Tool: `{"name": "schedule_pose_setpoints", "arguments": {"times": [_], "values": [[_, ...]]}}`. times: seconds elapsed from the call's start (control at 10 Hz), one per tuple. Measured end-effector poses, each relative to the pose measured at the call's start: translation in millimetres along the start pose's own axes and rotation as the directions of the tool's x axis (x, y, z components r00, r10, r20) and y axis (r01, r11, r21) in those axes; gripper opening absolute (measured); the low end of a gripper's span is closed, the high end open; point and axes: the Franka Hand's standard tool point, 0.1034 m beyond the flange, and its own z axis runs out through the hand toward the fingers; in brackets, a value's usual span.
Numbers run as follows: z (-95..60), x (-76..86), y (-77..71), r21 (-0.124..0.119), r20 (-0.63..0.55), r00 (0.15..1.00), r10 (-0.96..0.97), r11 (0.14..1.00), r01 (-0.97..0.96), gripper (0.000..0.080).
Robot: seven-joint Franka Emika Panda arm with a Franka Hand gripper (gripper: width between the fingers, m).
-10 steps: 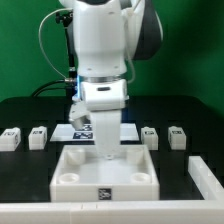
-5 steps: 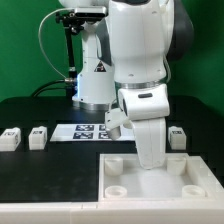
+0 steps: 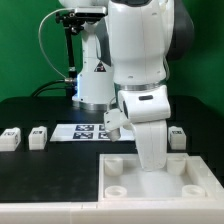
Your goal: Assemble one leg
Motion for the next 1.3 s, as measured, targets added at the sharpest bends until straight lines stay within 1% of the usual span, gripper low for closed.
{"name": "schedule_pose_setpoints", "arguments": {"times": [0.1, 0.2, 0.3, 0.4, 0.5, 0.6, 0.9, 1.0, 1.1, 1.2, 1.3], "values": [[-0.3, -0.1, 0.3, -0.001, 0.000, 1.000, 0.000, 1.000, 0.000, 0.0236], [-0.8, -0.1, 0.7, -0.002, 0.000, 1.000, 0.000, 1.000, 0.000, 0.0417], [-1.2, -0.1, 1.1, -0.003, 0.000, 1.000, 0.000, 1.000, 0.000, 0.0552], [-1.4, -0.1, 1.3, -0.004, 0.000, 1.000, 0.000, 1.000, 0.000, 0.0552], [-1.4, -0.2, 1.4, -0.004, 0.000, 1.000, 0.000, 1.000, 0.000, 0.0629], [-1.5, -0.2, 1.4, -0.004, 0.000, 1.000, 0.000, 1.000, 0.000, 0.0643], [-1.7, -0.2, 1.6, -0.004, 0.000, 1.000, 0.000, 1.000, 0.000, 0.0649], [-5.2, 0.3, 1.6, -0.006, 0.003, 1.000, 0.017, 1.000, -0.017, 0.0649], [-31.2, 5.0, -3.3, -0.029, 0.019, 0.995, 0.095, 0.995, -0.094, 0.0649], [-48.5, 13.5, -9.6, -0.047, 0.027, 0.982, 0.184, 0.982, -0.183, 0.0649], [-61.4, 30.3, -17.4, -0.068, 0.029, 0.959, 0.280, 0.958, -0.278, 0.0649]]}}
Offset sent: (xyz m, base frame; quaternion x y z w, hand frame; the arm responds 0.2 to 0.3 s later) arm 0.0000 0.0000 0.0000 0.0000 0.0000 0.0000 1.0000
